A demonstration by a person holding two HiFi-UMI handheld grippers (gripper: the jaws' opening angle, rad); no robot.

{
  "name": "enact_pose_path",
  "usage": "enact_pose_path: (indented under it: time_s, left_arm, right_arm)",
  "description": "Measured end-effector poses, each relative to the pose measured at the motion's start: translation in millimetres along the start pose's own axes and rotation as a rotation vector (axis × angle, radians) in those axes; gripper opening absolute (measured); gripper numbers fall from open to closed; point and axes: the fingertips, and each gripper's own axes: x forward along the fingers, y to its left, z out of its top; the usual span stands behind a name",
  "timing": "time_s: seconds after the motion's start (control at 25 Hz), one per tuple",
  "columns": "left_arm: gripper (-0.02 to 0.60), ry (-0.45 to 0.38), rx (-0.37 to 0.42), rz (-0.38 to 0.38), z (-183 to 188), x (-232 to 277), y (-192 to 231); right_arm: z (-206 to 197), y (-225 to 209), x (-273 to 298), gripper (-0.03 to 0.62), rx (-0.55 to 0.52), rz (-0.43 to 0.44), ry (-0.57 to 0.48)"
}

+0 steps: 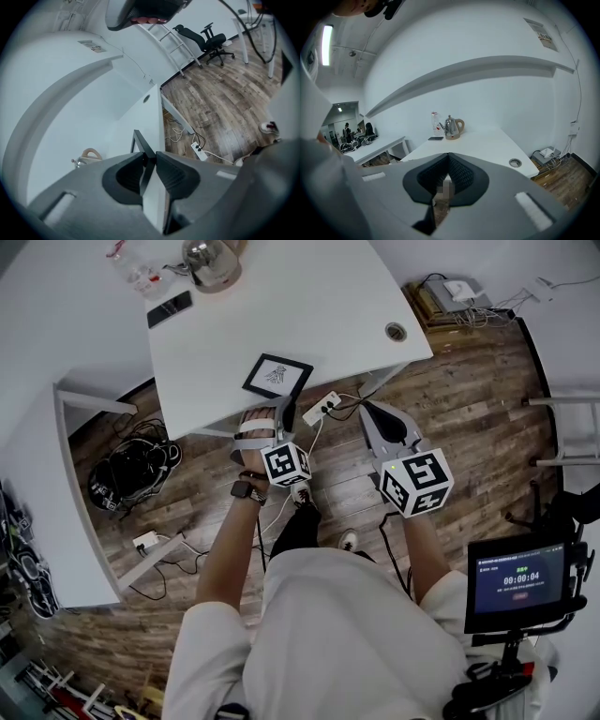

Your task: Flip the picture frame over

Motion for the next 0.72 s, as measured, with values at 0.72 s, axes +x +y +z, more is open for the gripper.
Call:
enact_pose_path:
  time_s: [0.72]
  left_arm:
    - [0.081, -0.088, -0.275, -0.186, 7, -7, 69]
  right_arm:
    - [33, 5, 37, 0.002, -0.005, -0.005, -0.032]
